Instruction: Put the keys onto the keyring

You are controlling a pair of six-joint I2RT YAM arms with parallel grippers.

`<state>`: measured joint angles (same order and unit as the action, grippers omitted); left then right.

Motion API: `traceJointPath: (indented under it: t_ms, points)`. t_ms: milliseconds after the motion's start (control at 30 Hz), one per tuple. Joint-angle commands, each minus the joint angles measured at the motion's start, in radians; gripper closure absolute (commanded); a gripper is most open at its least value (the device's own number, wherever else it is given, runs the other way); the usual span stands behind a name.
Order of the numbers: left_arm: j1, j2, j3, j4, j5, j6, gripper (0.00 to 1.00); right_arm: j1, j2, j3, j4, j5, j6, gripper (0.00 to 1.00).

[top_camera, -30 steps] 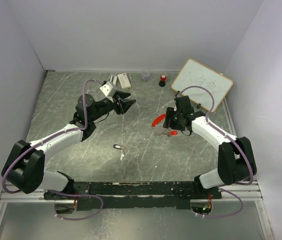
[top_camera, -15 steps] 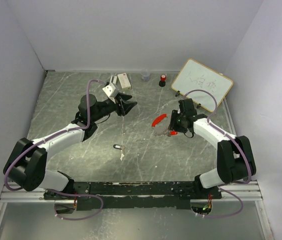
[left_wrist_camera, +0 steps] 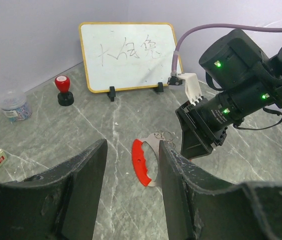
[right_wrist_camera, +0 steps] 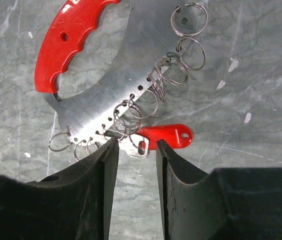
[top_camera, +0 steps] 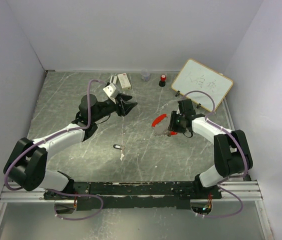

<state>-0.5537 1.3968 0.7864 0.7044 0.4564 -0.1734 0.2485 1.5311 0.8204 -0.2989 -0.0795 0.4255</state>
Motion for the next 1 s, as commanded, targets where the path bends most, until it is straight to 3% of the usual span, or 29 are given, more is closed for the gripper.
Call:
traceJointPath:
  t_ms: [0, 400, 767, 867, 967]
  points:
    - [-0.009, 0.011, 0.01, -0.002, -0.001, 0.003, 0.44, -0.007, 0.019, -0.012, 0.031, -0.01, -0.017, 0.65]
    - [-0.009, 0.013, 0.012, -0.016, -0.007, 0.014, 0.44, -0.008, 0.047, -0.017, 0.042, -0.008, -0.027, 0.7]
    - [-0.009, 0.018, 0.02, -0.022, -0.004, 0.014, 0.44, -0.007, 0.053, -0.013, 0.04, 0.002, -0.031, 0.88]
    - [-0.009, 0.016, 0.019, -0.02, -0.006, 0.016, 0.44, -0.007, 0.035, -0.005, 0.029, 0.007, -0.04, 1.0]
    - [-0.009, 0.018, 0.019, -0.014, -0.008, 0.013, 0.44, -0.003, -0.002, 0.006, 0.012, 0.019, -0.065, 1.0]
